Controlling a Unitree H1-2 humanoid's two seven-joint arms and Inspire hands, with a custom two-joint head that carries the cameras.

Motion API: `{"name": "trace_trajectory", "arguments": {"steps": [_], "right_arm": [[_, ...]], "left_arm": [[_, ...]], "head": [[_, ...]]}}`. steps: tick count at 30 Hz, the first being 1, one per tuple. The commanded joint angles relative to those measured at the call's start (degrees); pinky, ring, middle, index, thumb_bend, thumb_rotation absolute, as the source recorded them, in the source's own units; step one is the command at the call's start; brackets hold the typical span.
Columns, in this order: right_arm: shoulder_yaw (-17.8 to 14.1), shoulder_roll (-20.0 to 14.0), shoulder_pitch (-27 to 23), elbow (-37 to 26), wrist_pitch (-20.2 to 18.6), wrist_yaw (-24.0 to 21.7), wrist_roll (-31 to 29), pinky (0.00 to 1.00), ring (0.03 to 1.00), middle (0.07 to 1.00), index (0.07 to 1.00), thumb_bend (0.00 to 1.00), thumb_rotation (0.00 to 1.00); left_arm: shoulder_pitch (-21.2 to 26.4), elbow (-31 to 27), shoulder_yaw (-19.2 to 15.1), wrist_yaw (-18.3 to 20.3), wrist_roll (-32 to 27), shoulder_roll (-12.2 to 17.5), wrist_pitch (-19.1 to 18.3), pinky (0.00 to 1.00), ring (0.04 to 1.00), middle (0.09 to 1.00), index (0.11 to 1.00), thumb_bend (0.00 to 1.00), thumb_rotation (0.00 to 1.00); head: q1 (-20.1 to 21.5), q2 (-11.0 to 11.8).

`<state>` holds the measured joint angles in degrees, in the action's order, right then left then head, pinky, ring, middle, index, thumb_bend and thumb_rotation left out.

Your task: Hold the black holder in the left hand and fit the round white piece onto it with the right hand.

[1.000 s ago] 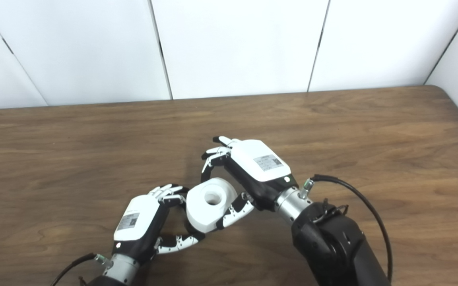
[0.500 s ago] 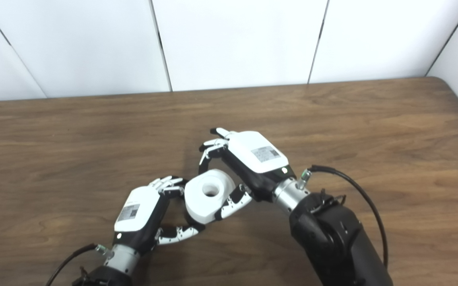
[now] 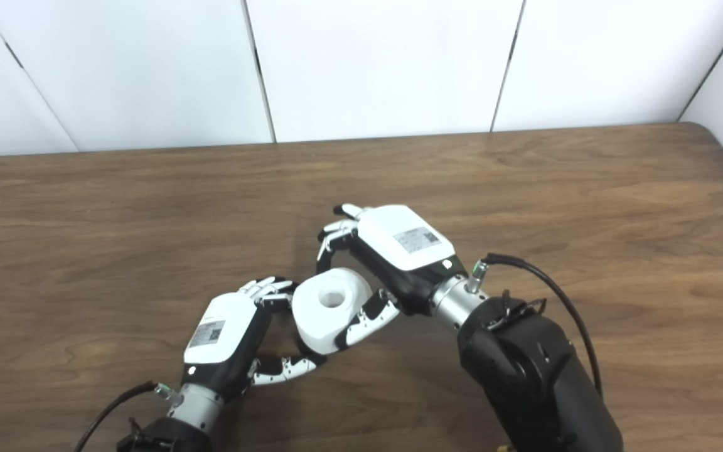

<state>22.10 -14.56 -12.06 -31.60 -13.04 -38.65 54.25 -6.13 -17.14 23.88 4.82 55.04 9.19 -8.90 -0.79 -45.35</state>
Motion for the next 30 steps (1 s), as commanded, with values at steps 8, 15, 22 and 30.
{"name": "trace_trajectory", "arguments": {"steps": [8,15,22,30], "right_arm": [[-0.46,0.06,-0.23,-0.67,0.67,-0.75,0.68,0.92,0.959,0.833,0.644,0.96,0.31],[-0.74,0.33,-0.12,-0.69,0.30,-0.98,0.52,0.94,0.970,0.837,0.663,0.97,0.32],[-1.22,0.71,0.03,-0.42,0.26,-0.66,0.28,0.95,0.979,0.842,0.662,0.98,0.31],[-1.80,0.95,-0.01,-0.97,1.05,0.55,0.37,0.94,0.979,0.848,0.673,0.98,0.36]], "left_arm": [[-0.15,0.72,0.88,2.21,1.27,0.07,-0.45,0.91,0.888,0.821,0.491,0.51,0.05],[-0.03,1.03,0.89,2.03,1.12,0.15,-0.17,0.90,0.887,0.821,0.491,0.51,0.05],[0.10,1.34,0.85,2.15,1.09,0.12,-0.21,0.91,0.889,0.823,0.491,0.51,0.05],[0.32,2.07,0.88,1.59,1.31,0.23,0.27,0.90,0.882,0.816,0.491,0.51,0.05]], "head": [[0.10,-0.03],[0.01,0.03],[-0.03,0.18],[-0.17,0.39]]}}
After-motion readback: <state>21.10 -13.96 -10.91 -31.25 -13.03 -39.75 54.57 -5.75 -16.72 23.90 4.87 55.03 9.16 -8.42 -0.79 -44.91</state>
